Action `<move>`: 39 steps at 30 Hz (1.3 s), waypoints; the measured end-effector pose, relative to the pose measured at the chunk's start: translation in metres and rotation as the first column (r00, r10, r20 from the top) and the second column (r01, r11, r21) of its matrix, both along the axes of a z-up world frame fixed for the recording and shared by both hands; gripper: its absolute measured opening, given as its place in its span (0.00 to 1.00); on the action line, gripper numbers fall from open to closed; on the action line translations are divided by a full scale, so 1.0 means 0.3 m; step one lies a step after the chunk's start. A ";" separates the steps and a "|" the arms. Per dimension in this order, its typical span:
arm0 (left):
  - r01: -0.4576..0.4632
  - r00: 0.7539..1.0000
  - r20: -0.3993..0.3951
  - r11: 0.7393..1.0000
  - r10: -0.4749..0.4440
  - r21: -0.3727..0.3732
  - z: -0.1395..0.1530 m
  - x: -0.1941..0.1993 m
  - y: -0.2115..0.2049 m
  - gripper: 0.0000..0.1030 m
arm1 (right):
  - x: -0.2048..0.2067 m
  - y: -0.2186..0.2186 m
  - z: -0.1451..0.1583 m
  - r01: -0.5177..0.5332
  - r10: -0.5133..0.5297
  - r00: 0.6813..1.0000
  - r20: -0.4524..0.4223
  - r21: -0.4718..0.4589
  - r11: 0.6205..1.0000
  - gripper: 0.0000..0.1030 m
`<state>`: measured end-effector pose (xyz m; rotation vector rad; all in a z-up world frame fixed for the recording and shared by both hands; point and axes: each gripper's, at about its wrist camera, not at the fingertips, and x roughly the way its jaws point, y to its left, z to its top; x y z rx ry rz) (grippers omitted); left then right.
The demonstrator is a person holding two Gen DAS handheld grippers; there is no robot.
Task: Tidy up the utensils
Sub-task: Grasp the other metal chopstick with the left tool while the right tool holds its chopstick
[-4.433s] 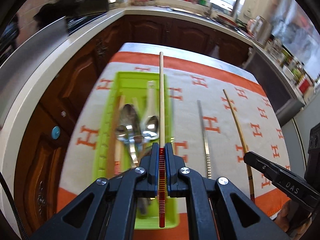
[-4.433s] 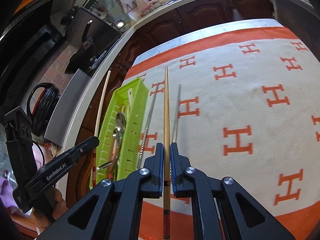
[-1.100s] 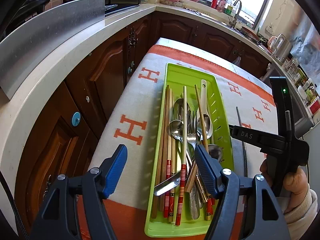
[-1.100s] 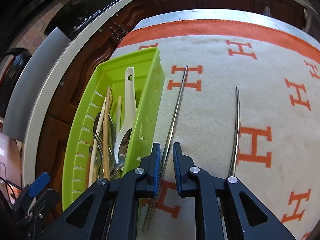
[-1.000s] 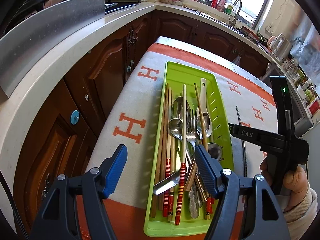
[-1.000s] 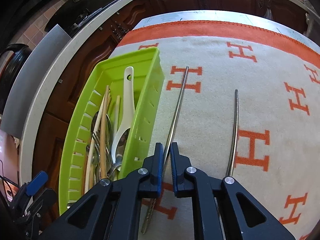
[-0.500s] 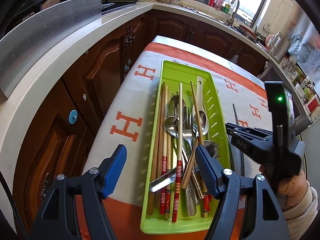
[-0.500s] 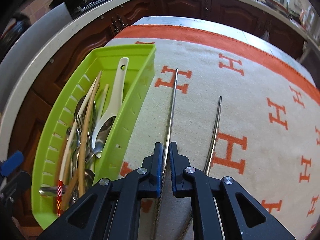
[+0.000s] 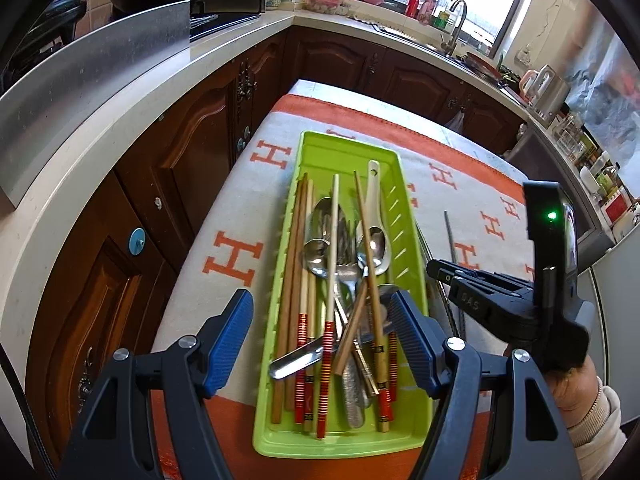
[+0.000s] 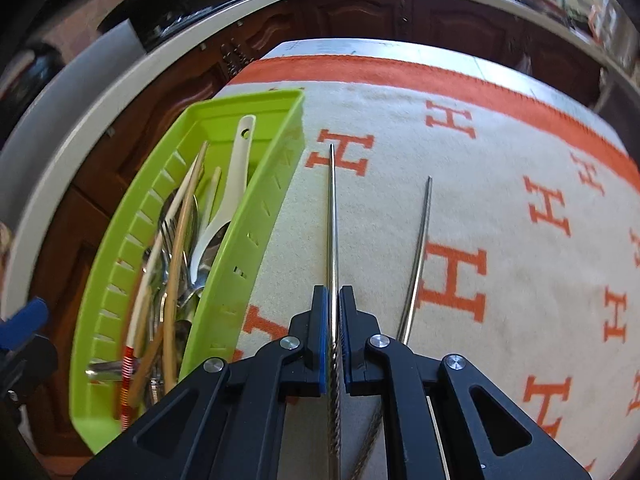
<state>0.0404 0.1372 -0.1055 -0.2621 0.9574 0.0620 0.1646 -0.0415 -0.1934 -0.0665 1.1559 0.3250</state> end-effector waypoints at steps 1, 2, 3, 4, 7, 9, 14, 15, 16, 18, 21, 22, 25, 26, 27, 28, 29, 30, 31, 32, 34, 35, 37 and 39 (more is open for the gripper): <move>0.006 1.000 -0.001 1.000 -0.006 0.005 0.003 0.002 -0.010 0.67 | -0.003 -0.018 0.005 0.011 -0.011 1.000 -0.008 0.023 1.000 0.05; 0.017 1.000 -0.005 1.000 -0.017 0.009 0.004 0.007 -0.024 0.67 | -0.001 -0.034 0.014 0.023 -0.022 1.000 -0.017 0.048 0.999 0.05; 0.027 1.000 -0.008 1.000 -0.027 0.009 0.005 0.011 -0.036 0.67 | -0.006 -0.058 0.029 0.037 -0.035 0.999 -0.028 0.084 0.996 0.05; 0.034 0.999 -0.009 0.999 -0.034 0.008 0.006 0.015 -0.044 0.67 | -0.007 -0.068 0.036 0.044 -0.041 0.999 -0.034 0.103 0.994 0.05; 0.080 0.996 -0.023 0.997 -0.080 -0.008 0.008 0.039 -0.095 0.67 | -0.026 -0.115 0.080 0.071 -0.066 0.997 -0.041 0.166 0.984 0.05; 0.107 0.994 -0.032 0.994 -0.107 -0.012 0.008 0.057 -0.133 0.67 | -0.037 -0.148 0.109 0.086 -0.080 0.996 -0.040 0.196 0.977 0.05; 0.182 0.982 -0.056 0.983 -0.182 -0.004 -0.006 0.114 -0.244 0.59 | -0.071 -0.251 0.175 0.124 -0.122 0.992 -0.026 0.259 0.958 0.05; 0.199 0.978 -0.067 0.980 -0.199 -0.004 -0.015 0.131 -0.267 0.50 | -0.073 -0.272 0.183 0.134 -0.132 0.991 -0.026 0.269 0.954 0.05; 0.226 0.970 -0.091 0.974 -0.226 -0.005 -0.033 0.157 -0.302 0.45 | -0.076 -0.298 0.190 0.147 -0.146 0.989 -0.027 0.280 0.949 0.05; 0.258 0.957 -0.131 0.966 -0.257 -0.015 -0.066 0.192 -0.351 0.35 | -0.075 -0.342 0.197 0.170 -0.170 0.985 -0.028 0.296 0.940 0.05; 0.274 0.946 -0.173 0.961 -0.274 -0.021 -0.115 0.242 -0.407 0.35 | -0.075 -0.406 0.205 0.198 -0.199 0.980 -0.027 0.310 0.930 0.05; 0.278 0.942 -0.186 0.960 -0.278 -0.025 -0.131 0.256 -0.425 0.35 | -0.077 -0.430 0.206 0.207 -0.208 0.978 -0.028 0.315 0.926 0.05; 0.297 0.930 -0.218 0.954 -0.296 -0.030 -0.171 0.295 -0.469 0.35 | -0.085 -0.486 0.201 0.228 -0.230 0.973 -0.034 0.325 0.918 0.05; 0.300 0.927 -0.227 0.953 -0.299 -0.027 -0.185 0.305 -0.481 0.35 | -0.084 -0.499 0.198 0.234 -0.235 0.971 -0.037 0.329 0.915 0.05; 0.306 0.922 -0.240 0.952 -0.303 -0.027 -0.200 0.318 -0.498 0.35 | -0.083 -0.511 0.193 0.238 -0.239 0.970 -0.039 0.331 0.913 0.05; 0.308 0.920 -0.247 0.951 -0.305 -0.026 -0.211 0.326 -0.506 0.35 | -0.082 -0.524 0.187 0.244 -0.244 0.969 -0.041 0.332 0.911 0.05; 0.310 0.917 -0.259 0.951 -0.304 -0.018 -0.227 0.334 -0.518 0.35 | -0.081 -0.533 0.182 0.247 -0.248 0.968 -0.043 0.334 0.910 0.05; 0.311 0.915 -0.267 0.950 -0.302 -0.012 -0.239 0.340 -0.526 0.35 | -0.081 -0.544 0.176 0.251 -0.250 0.967 -0.047 0.338 0.907 0.05; 0.311 0.913 -0.277 0.951 -0.299 -0.004 -0.250 0.344 -0.535 0.35 | -0.074 -0.545 0.168 0.253 -0.251 0.967 -0.051 0.339 0.906 0.05; 0.312 0.920 -0.259 0.950 -0.296 0.023 -0.247 0.344 -0.545 0.35 | -0.073 -0.552 0.162 0.256 -0.252 0.966 -0.055 0.342 0.904 0.05; 0.322 0.918 -0.263 0.945 -0.296 0.058 -0.254 0.350 -0.563 0.35 | -0.069 -0.556 0.151 0.258 -0.253 0.966 -0.061 0.346 0.902 0.05; 0.328 0.918 -0.264 0.941 -0.297 0.081 -0.256 0.349 -0.575 0.35 | -0.069 -0.557 0.147 0.259 -0.253 0.965 -0.063 0.348 0.901 0.05; 0.341 0.917 -0.263 0.932 -0.301 0.121 -0.259 0.348 -0.597 0.34 | -0.069 -0.561 0.139 0.259 -0.251 0.965 -0.070 0.353 0.899 0.05; 0.348 0.919 -0.249 0.925 -0.305 0.152 -0.260 0.344 -0.615 0.13 | -0.065 -0.562 0.133 0.261 -0.252 0.965 -0.074 0.360 0.896 0.05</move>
